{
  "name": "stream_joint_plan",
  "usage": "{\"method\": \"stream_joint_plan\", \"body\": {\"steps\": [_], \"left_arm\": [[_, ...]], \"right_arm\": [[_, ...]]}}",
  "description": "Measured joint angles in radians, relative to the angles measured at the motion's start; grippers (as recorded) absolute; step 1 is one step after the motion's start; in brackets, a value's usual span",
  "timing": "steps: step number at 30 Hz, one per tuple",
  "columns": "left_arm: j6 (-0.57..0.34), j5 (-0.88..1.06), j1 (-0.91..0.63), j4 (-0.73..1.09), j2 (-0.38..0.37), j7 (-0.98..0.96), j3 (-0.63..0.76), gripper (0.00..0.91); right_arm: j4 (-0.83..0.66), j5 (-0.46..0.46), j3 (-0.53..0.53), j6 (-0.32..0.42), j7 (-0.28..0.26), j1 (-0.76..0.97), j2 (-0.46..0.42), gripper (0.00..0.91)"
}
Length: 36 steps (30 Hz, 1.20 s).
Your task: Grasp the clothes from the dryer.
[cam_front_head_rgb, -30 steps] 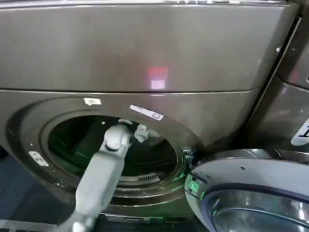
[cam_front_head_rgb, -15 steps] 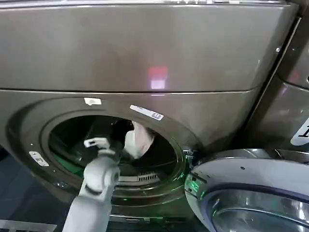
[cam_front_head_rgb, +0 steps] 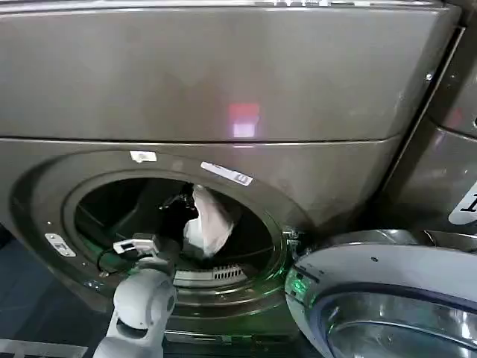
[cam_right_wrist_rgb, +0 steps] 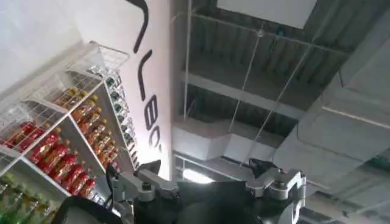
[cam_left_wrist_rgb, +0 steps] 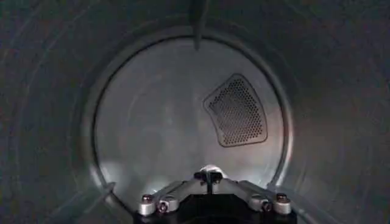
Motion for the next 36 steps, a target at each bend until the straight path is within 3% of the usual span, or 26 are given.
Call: {"method": "stream_joint_plan", "body": {"steps": [36], "left_arm": [[0.016,0.009,0.007,-0.021,-0.001,0.013,0.005,0.0]], "right_arm": [[0.023,-0.005,-0.013,-0.024,-0.027,0.019,0.007,0.907]]}}
